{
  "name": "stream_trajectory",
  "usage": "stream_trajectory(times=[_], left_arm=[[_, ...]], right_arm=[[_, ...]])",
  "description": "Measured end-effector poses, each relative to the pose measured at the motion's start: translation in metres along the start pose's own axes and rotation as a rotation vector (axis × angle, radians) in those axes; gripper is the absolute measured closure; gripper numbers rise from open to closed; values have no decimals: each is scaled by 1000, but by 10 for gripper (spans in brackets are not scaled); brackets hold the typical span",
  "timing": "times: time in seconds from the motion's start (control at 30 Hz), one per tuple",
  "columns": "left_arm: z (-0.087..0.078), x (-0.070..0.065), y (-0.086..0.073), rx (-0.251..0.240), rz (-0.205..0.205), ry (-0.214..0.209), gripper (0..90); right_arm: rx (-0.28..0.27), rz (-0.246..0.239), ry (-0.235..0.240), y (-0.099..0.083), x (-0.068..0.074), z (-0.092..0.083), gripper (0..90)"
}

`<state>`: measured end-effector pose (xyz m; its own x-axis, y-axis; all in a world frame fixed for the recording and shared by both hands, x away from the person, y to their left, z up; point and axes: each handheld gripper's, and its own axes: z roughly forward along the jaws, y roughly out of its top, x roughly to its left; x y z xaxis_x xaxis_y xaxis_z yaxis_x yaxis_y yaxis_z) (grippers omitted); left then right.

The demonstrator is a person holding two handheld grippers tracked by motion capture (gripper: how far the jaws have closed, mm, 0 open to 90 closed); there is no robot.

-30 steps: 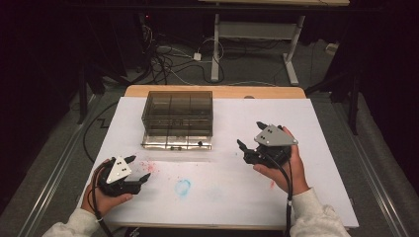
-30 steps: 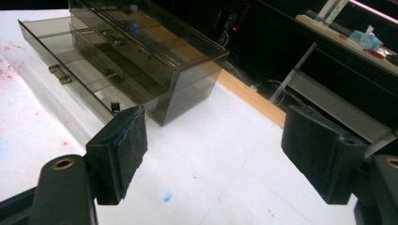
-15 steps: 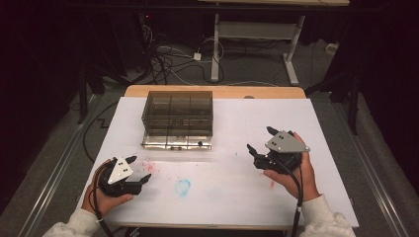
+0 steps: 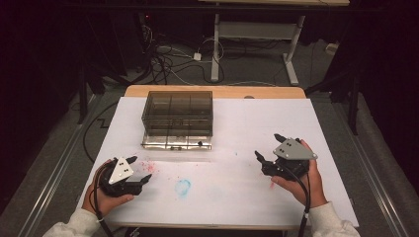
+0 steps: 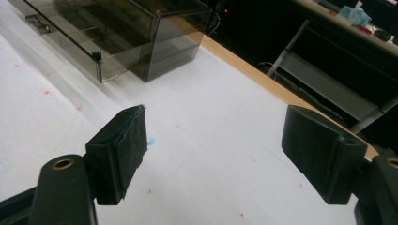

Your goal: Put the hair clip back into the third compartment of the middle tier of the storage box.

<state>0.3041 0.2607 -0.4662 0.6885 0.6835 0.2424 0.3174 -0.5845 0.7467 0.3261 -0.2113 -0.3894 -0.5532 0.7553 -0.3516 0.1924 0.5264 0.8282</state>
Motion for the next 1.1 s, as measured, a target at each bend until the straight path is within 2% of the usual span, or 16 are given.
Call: stream_trajectory(times=[0.23,0.4,0.5,0.57,0.67,0.7,0.77,0.83,0.9,0.93,1.0,1.1], left_arm=[[1,0,-1,7,-11,-8,225],[1,0,-1,9,-11,-11,225],[2,0,-1,11,-10,-12,225],[2,0,-1,5,0,-9,225],[3,-1,-1,14,-12,-15,225],[4,0,0,8,-1,-12,225],[4,0,0,15,-11,-18,225],[5,1,0,14,-1,-16,225],[7,0,0,16,-15,-22,225],[7,1,1,13,0,-18,224],[7,1,1,20,-7,-25,225],[8,-1,2,18,-5,-25,225]], right_arm=[[5,17,8,-16,-2,0,234],[-17,39,34,-29,-4,-1,234],[-16,57,31,-39,-5,-1,234],[-9,53,32,-43,-5,-1,234],[-10,58,26,-48,-5,-2,234],[-8,57,23,-50,-5,-3,232],[-4,73,20,-56,-7,-3,227],[-2,88,13,-62,-9,-4,215],[5,130,3,-72,-12,-4,203],[11,136,3,-75,-13,-4,194],[12,138,-3,-79,-13,-4,185],[43,154,-11,-94,-14,1,181]])
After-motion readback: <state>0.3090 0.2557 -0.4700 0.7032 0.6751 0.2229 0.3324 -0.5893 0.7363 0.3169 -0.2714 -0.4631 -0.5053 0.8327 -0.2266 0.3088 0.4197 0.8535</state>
